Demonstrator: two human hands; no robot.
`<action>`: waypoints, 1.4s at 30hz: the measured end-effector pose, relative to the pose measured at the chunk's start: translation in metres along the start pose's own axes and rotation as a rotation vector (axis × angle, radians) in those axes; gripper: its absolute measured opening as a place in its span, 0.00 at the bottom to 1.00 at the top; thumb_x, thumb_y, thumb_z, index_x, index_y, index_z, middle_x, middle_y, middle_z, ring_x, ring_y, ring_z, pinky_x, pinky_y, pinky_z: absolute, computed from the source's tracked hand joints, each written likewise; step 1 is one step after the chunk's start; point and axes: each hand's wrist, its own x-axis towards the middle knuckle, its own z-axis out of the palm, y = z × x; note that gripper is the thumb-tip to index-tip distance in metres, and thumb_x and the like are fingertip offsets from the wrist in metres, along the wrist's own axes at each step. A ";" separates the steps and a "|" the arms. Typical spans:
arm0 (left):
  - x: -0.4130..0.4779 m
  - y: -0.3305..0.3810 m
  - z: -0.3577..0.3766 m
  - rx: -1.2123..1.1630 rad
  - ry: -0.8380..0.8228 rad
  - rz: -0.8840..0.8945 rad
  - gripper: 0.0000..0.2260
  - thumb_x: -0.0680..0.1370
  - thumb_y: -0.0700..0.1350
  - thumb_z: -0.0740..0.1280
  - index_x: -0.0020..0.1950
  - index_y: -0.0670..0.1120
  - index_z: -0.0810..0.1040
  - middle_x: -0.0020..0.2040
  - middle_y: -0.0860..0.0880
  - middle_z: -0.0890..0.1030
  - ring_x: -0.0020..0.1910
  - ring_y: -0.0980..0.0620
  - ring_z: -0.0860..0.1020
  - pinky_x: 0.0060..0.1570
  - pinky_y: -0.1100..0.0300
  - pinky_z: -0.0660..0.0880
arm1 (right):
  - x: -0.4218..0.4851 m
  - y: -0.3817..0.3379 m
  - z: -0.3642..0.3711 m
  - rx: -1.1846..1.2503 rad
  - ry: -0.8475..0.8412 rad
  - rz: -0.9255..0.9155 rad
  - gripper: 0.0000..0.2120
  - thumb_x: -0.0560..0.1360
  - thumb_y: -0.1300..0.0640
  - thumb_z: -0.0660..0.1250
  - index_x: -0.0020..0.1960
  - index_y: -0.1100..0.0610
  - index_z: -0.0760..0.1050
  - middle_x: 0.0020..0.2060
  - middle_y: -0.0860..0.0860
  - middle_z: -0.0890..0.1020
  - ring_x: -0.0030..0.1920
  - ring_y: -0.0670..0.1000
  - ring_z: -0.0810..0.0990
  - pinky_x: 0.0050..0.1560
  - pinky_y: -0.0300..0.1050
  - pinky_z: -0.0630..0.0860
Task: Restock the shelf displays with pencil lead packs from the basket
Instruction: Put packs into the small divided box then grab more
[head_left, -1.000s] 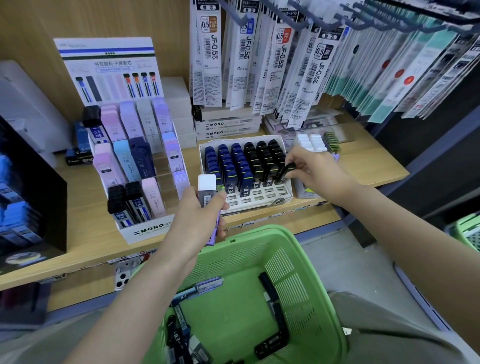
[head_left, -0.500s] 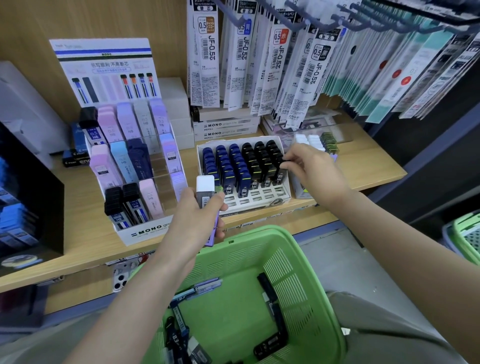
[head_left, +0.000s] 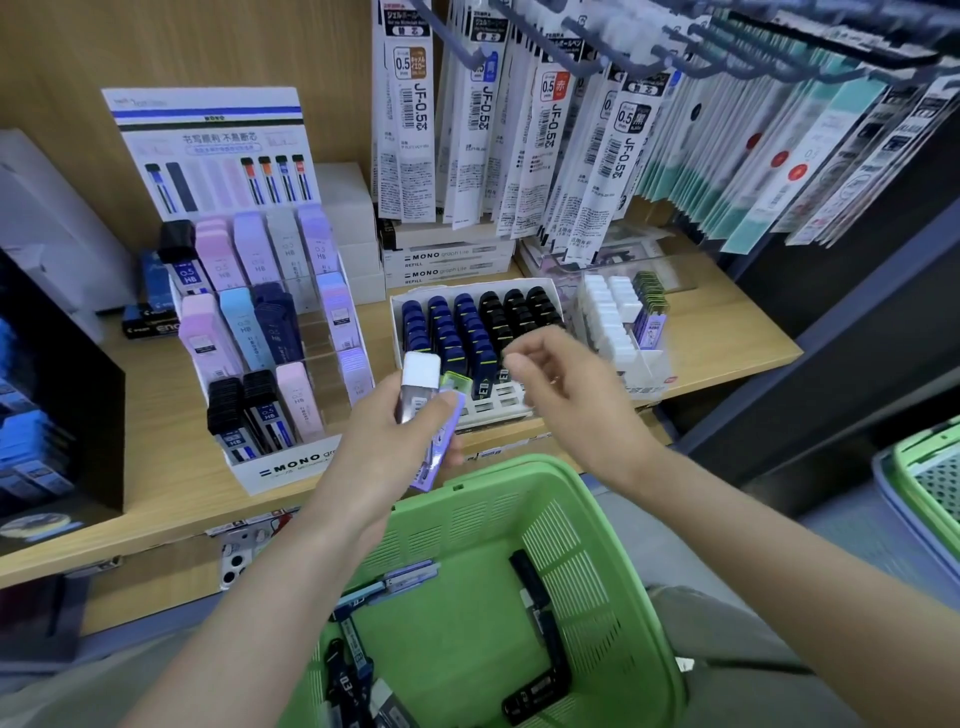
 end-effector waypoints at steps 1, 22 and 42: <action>-0.001 0.000 0.001 0.019 -0.016 0.013 0.04 0.78 0.46 0.65 0.52 0.49 0.76 0.39 0.48 0.80 0.30 0.55 0.80 0.31 0.64 0.77 | -0.003 -0.006 0.005 0.076 -0.062 0.046 0.03 0.78 0.54 0.62 0.49 0.51 0.74 0.39 0.45 0.77 0.36 0.42 0.74 0.40 0.36 0.74; -0.001 -0.012 0.021 0.349 -0.073 0.072 0.08 0.81 0.49 0.59 0.57 0.47 0.69 0.37 0.51 0.71 0.31 0.55 0.69 0.32 0.62 0.66 | -0.001 0.044 -0.125 -0.223 0.382 0.099 0.03 0.78 0.60 0.63 0.50 0.54 0.74 0.40 0.47 0.79 0.39 0.49 0.81 0.47 0.42 0.78; 0.009 -0.018 0.034 0.295 -0.093 0.106 0.04 0.79 0.46 0.63 0.47 0.47 0.71 0.43 0.49 0.81 0.29 0.55 0.73 0.31 0.63 0.69 | 0.057 0.107 -0.121 -0.636 0.148 -0.006 0.06 0.76 0.63 0.66 0.52 0.61 0.77 0.47 0.50 0.72 0.47 0.54 0.76 0.48 0.44 0.70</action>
